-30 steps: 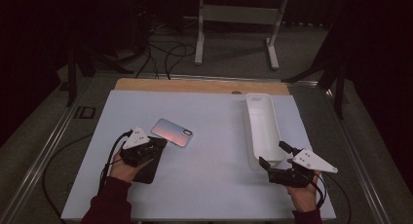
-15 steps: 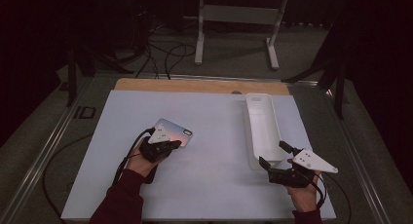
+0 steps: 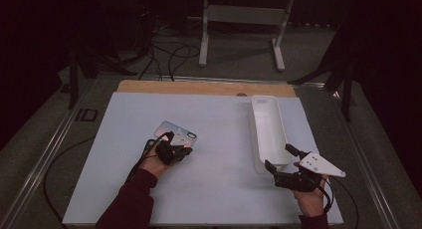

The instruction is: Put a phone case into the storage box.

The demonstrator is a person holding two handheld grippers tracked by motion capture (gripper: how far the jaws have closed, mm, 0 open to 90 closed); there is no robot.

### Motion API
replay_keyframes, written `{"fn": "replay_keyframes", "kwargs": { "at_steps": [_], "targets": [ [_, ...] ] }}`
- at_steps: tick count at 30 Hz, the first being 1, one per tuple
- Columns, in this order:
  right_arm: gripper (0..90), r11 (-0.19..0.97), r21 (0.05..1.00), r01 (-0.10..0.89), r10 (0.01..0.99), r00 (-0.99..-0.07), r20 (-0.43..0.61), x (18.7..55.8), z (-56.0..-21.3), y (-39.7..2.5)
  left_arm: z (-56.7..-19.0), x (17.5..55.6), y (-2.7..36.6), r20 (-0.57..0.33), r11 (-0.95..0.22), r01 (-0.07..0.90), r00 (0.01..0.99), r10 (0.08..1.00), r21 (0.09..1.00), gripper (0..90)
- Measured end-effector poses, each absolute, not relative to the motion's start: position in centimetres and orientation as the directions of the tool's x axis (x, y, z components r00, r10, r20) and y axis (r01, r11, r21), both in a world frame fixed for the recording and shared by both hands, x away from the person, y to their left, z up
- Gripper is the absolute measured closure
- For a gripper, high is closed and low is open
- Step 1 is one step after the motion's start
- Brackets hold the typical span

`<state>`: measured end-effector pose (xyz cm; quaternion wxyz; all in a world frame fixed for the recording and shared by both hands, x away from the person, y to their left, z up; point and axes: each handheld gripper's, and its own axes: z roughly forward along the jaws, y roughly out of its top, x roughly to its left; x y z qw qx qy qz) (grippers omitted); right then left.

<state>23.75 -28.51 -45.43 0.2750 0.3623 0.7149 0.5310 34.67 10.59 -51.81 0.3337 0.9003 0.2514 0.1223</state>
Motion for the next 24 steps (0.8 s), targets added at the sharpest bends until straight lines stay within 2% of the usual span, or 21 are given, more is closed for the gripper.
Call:
{"fn": "replay_keyframes", "kwargs": {
  "at_steps": [12,24],
  "targets": [
    [9.0,0.173,0.96,0.222,0.812,-0.583,-0.011,23.7,-45.3,-28.6,-52.3,36.3,9.2,0.078,-0.686,0.374,0.844,0.531,0.624,90.0],
    [9.0,0.173,0.959,0.224,0.812,-0.583,-0.01,23.7,-45.3,-28.6,-52.5,38.8,9.5,0.101,-0.647,0.426,0.783,0.614,0.632,90.0]
  ]
}}
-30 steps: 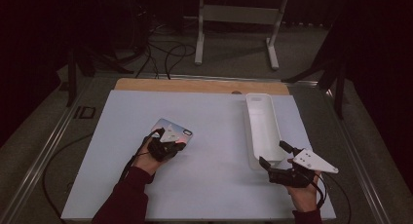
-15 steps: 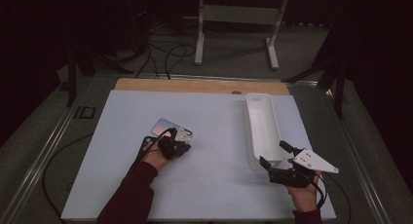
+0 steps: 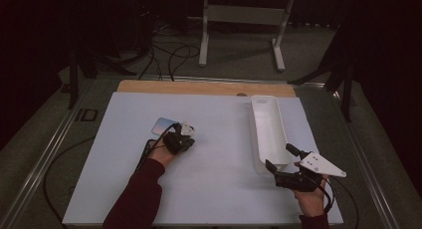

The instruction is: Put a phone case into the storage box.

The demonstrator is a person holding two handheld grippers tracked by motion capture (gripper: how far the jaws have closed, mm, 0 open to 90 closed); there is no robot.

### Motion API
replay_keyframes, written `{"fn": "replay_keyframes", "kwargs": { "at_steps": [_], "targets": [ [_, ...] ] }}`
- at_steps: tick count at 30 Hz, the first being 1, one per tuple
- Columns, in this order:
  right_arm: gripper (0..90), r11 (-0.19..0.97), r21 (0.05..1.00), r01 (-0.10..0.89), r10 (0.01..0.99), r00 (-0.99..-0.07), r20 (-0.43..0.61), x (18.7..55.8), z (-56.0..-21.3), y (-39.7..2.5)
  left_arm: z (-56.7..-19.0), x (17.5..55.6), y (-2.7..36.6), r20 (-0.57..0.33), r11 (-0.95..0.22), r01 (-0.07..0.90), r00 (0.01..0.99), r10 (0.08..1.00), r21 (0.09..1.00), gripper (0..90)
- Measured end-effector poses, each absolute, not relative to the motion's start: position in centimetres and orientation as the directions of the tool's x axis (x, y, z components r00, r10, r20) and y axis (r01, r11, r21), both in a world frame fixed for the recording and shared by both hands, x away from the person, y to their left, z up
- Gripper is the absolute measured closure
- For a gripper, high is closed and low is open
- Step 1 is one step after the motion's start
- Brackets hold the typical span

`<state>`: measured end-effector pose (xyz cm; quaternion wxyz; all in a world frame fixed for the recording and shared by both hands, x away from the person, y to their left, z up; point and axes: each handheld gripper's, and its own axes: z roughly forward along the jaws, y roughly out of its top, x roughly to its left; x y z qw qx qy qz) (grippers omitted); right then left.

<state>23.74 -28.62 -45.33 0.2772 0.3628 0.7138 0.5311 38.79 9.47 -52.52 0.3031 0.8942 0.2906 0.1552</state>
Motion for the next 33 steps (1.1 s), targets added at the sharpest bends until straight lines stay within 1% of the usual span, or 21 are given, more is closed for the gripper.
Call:
{"fn": "replay_keyframes", "kwargs": {
  "at_steps": [5,7,8,10,16,24,33],
  "targets": [
    [9.0,0.174,0.959,0.225,0.81,-0.586,-0.01,23.7,-45.4,-28.5,-52.6,40.0,10.0,0.108,-0.623,0.462,0.743,0.66,0.631,90.0],
    [9.0,0.176,0.958,0.226,0.81,-0.586,-0.011,23.7,-45.4,-28.5,-52.6,40.0,10.0,0.108,-0.623,0.462,0.743,0.66,0.631,90.0],
    [9.0,0.176,0.958,0.226,0.81,-0.586,-0.011,23.7,-45.4,-28.5,-52.6,40.6,10.4,0.107,-0.603,0.482,0.718,0.688,0.636,90.0],
    [9.0,0.178,0.957,0.227,0.808,-0.589,-0.011,23.8,-45.4,-28.4,-52.6,40.8,10.5,0.105,-0.595,0.489,0.71,0.696,0.638,90.0],
    [9.0,0.179,0.957,0.228,0.808,-0.589,-0.011,23.8,-45.5,-28.4,-52.8,41.9,12.0,0.097,-0.542,0.538,0.646,0.757,0.646,90.0],
    [9.0,0.184,0.956,0.229,0.806,-0.592,-0.013,23.8,-45.5,-28.4,-52.8,42.5,12.9,0.101,-0.521,0.561,0.612,0.784,0.643,90.0],
    [9.0,0.186,0.956,0.229,0.804,-0.594,-0.014,23.8,-45.6,-28.2,-52.9,43.5,12.9,0.106,-0.514,0.563,0.601,0.792,0.647,90.0]
  ]
}}
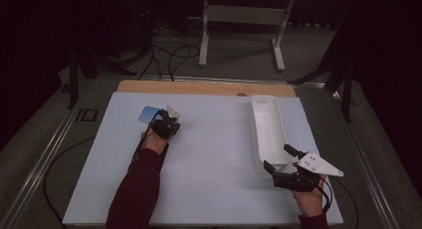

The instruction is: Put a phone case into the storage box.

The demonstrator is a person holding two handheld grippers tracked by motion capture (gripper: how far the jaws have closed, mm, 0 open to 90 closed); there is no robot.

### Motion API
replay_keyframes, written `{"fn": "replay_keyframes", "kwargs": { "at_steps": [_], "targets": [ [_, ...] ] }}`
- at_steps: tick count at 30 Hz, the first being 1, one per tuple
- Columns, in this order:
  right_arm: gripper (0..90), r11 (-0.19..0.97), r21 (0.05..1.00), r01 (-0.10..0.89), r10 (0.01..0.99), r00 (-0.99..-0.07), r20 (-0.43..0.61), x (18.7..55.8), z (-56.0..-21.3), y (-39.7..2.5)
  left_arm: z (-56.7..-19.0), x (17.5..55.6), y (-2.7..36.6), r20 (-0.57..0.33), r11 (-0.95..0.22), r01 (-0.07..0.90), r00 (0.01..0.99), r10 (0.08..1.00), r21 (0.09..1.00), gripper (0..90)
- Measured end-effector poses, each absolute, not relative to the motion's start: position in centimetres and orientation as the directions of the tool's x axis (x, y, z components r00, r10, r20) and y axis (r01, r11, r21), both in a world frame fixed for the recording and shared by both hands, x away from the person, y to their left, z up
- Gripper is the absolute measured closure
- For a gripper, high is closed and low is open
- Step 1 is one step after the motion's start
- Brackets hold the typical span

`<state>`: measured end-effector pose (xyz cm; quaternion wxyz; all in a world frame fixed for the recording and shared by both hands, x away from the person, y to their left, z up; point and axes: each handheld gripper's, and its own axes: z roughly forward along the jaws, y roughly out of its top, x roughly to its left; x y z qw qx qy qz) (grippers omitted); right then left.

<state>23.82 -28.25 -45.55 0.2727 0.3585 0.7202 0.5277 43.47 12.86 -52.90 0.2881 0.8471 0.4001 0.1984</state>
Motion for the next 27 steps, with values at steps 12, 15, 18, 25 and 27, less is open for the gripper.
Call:
{"fn": "replay_keyframes", "kwargs": {
  "at_steps": [12,15,18,25,27],
  "targets": [
    [9.0,0.179,0.956,0.233,0.81,-0.587,-0.008,23.8,-45.6,-28.6,-53.0,44.9,12.8,0.109,-0.501,0.575,0.581,0.807,0.647,90.0],
    [9.0,0.178,0.956,0.233,0.81,-0.587,-0.008,23.8,-45.6,-28.6,-53.0,45.3,12.6,0.114,-0.505,0.575,0.581,0.806,0.643,90.0],
    [9.0,0.177,0.956,0.234,0.81,-0.586,-0.007,23.9,-45.6,-28.6,-53.0,45.6,12.6,0.115,-0.504,0.573,0.579,0.807,0.646,90.0],
    [9.0,0.175,0.954,0.243,0.812,-0.583,0.0,23.9,-45.9,-28.7,-53.0,46.6,12.9,0.126,-0.504,0.58,0.568,0.813,0.64,89.9],
    [9.0,0.173,0.955,0.242,0.813,-0.583,0.0,23.9,-45.9,-28.8,-53.0,46.8,12.9,0.125,-0.502,0.582,0.566,0.815,0.639,89.9]
  ]
}}
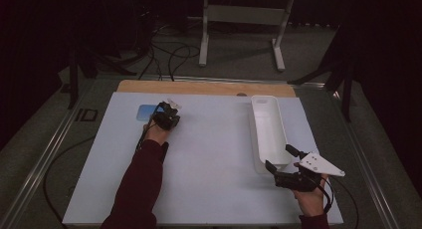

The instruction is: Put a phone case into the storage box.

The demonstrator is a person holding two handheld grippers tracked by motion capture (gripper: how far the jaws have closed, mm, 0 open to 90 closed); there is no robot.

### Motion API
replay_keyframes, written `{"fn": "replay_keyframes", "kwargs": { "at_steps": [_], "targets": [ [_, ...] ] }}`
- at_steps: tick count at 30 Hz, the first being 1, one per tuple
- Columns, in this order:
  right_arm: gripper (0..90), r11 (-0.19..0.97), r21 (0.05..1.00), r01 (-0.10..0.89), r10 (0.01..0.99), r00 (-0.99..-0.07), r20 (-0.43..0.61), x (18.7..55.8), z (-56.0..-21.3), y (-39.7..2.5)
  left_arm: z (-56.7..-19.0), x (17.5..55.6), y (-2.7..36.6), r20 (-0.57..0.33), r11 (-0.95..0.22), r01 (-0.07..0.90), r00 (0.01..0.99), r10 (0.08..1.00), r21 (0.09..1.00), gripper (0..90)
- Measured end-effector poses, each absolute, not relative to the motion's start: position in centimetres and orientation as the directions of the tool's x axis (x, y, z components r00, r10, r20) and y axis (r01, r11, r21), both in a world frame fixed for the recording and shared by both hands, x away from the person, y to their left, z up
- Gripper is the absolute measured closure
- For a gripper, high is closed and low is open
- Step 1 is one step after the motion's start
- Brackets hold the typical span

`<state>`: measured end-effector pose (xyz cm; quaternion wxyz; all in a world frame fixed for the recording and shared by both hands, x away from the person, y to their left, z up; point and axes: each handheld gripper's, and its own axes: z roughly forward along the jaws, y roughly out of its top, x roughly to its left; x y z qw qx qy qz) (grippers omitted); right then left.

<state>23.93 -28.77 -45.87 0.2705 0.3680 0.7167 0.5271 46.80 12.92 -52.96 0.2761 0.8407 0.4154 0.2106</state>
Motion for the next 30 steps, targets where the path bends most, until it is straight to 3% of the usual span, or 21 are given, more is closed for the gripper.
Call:
{"fn": "replay_keyframes", "kwargs": {
  "at_steps": [9,19,30],
  "targets": [
    [9.0,0.169,0.952,0.257,0.825,-0.565,0.006,24.0,-46.2,-29.3,-52.6,48.6,13.3,0.125,-0.485,0.577,0.551,0.825,0.657,89.7],
    [9.0,0.175,0.95,0.259,0.833,-0.554,-0.002,23.8,-46.2,-29.4,-50.0,49.8,18.3,0.107,-0.374,0.588,0.437,0.893,0.717,89.3],
    [9.1,0.192,0.946,0.262,0.852,-0.522,-0.029,23.8,-46.1,-29.5,-51.0,52.6,21.0,0.093,-0.342,0.635,0.391,0.915,0.693,89.5]
  ]
}}
